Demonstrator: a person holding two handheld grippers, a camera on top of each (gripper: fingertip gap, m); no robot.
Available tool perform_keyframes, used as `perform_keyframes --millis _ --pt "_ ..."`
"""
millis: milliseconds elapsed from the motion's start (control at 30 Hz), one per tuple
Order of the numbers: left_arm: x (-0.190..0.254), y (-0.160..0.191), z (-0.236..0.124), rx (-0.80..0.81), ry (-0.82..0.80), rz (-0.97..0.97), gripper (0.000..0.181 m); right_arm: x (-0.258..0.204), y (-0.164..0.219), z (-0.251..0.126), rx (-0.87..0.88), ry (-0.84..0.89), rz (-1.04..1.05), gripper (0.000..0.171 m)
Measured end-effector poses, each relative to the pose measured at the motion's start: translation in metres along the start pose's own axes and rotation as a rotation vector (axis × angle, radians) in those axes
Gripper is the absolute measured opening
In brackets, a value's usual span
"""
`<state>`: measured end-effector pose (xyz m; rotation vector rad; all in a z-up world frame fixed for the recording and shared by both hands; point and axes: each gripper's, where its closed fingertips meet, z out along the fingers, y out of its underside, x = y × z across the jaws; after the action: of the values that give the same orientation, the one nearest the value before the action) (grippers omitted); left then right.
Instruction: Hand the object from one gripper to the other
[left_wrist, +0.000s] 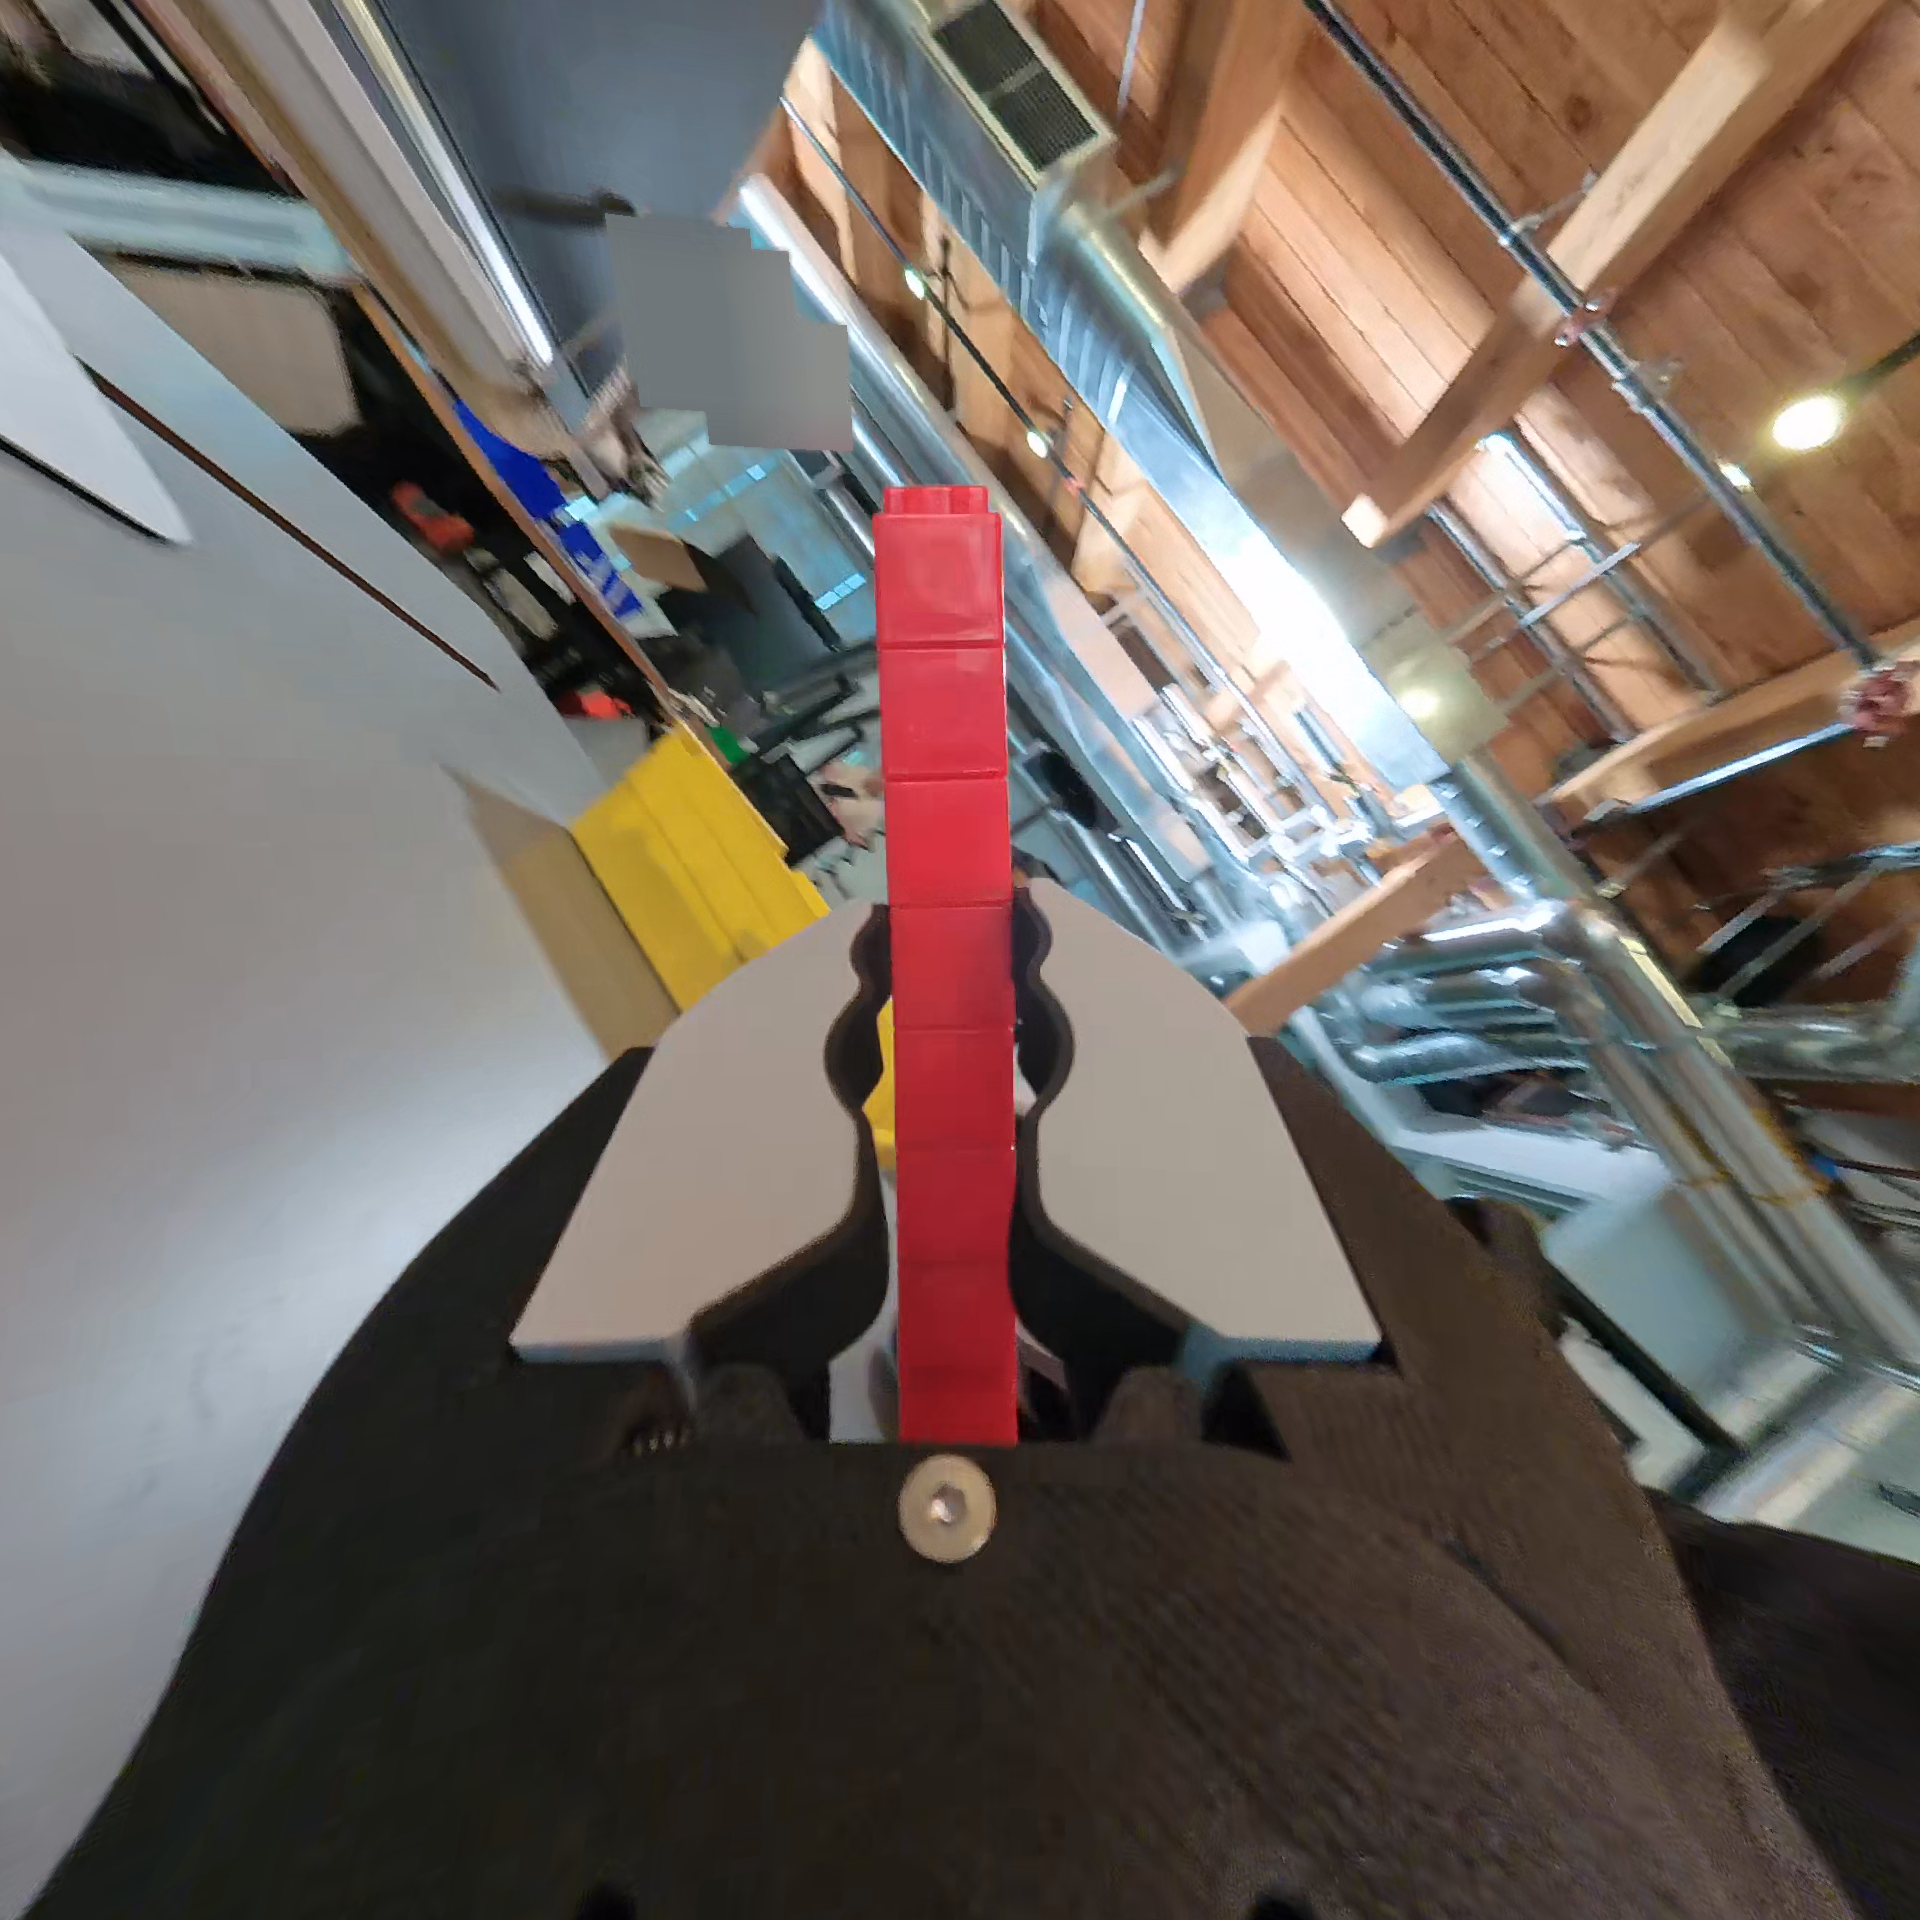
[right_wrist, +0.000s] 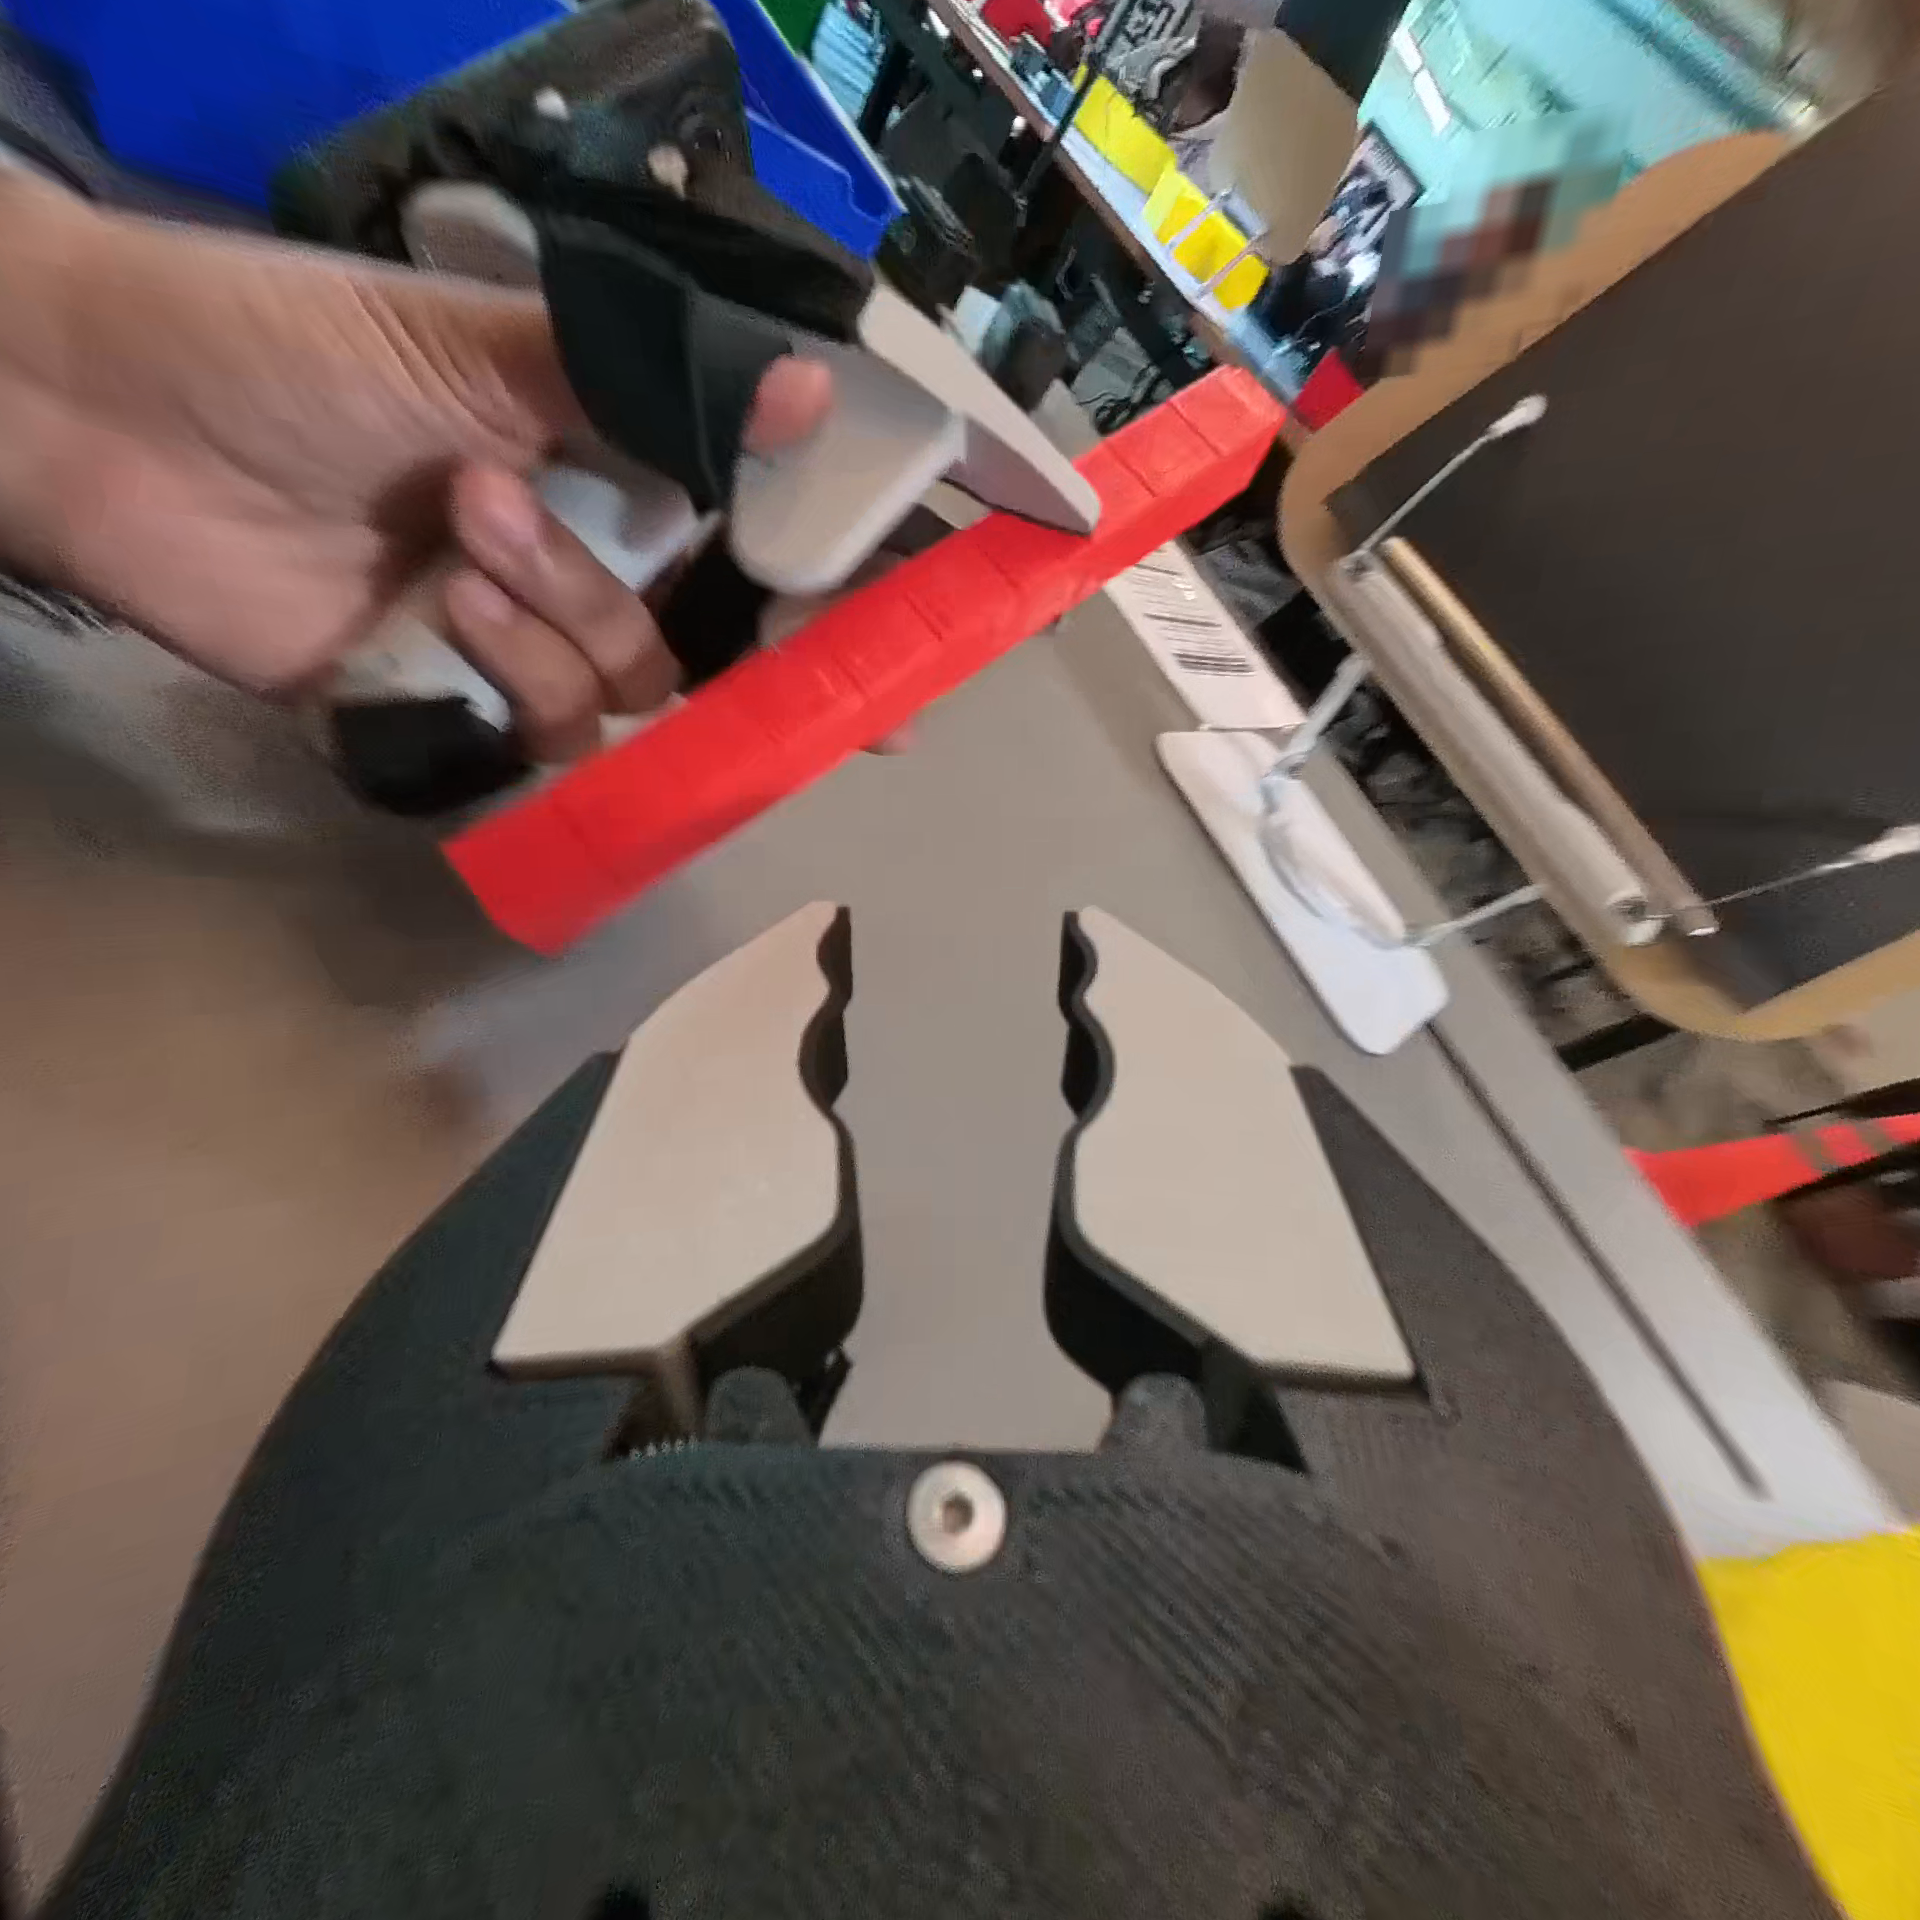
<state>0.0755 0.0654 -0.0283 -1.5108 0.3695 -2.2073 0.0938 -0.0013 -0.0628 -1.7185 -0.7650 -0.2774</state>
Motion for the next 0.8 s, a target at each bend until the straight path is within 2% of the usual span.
perform_keyframes --millis 167,367,500,567,800 --pt "-0.005 -0.010 -0.008 0.112 -0.142 0.157 0.023 -0.034 -0.018 0.007 0.002 -0.117 0.190 0.041" --pt "0.013 -0.004 -0.008 0.172 -0.180 0.269 0.023 -0.050 -0.008 0.026 -0.091 -0.202 0.399 0.049" --pt "0.019 0.005 -0.005 0.180 -0.191 0.307 0.023 -0.046 -0.005 0.028 -0.103 -0.212 0.468 0.040" --pt "0.018 0.009 -0.005 0.182 -0.197 0.303 0.023 -0.044 -0.001 0.028 -0.120 -0.198 0.451 0.026" --pt "0.020 0.013 -0.001 0.129 -0.168 0.315 0.026 -0.034 0.005 0.025 -0.120 -0.198 0.473 0.023"
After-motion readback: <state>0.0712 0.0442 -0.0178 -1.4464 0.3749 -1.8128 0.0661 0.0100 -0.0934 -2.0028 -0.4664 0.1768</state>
